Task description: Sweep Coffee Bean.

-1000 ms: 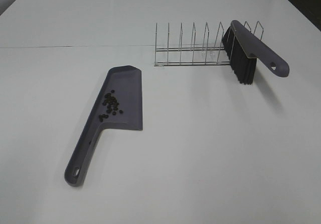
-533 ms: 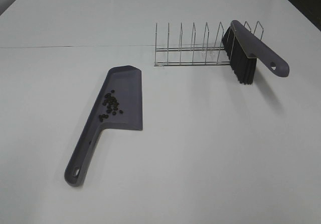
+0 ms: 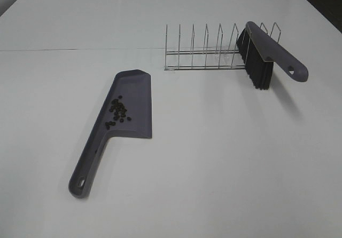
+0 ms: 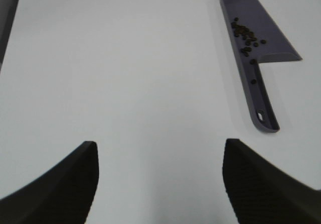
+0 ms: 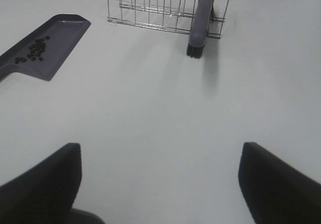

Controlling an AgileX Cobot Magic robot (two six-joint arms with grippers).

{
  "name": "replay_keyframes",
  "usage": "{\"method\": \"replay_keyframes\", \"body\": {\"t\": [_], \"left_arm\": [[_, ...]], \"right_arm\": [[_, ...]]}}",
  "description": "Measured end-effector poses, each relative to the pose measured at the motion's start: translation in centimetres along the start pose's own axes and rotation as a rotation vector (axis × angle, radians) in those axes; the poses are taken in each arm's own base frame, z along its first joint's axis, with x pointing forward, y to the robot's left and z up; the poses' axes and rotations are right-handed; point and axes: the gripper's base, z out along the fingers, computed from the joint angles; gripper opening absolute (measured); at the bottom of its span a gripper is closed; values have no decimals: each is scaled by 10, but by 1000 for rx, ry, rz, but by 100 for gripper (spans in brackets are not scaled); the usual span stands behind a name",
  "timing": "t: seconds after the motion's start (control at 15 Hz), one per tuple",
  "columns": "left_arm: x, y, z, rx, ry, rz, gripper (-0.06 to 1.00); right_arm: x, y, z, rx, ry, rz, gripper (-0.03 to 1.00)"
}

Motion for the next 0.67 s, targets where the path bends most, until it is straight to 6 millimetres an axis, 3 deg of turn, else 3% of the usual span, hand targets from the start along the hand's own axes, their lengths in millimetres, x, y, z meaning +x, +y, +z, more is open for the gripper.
{"method": "replay_keyframes", "body": {"t": [0.4,0.67], "left_arm": [[13,0,-20,-51,-153,-37,65],[14,0,-20,-51,-159,-36,65]], "right_arm": [[0,0,0,44,3,32,73],[0,0,0,44,3,33,73]]}}
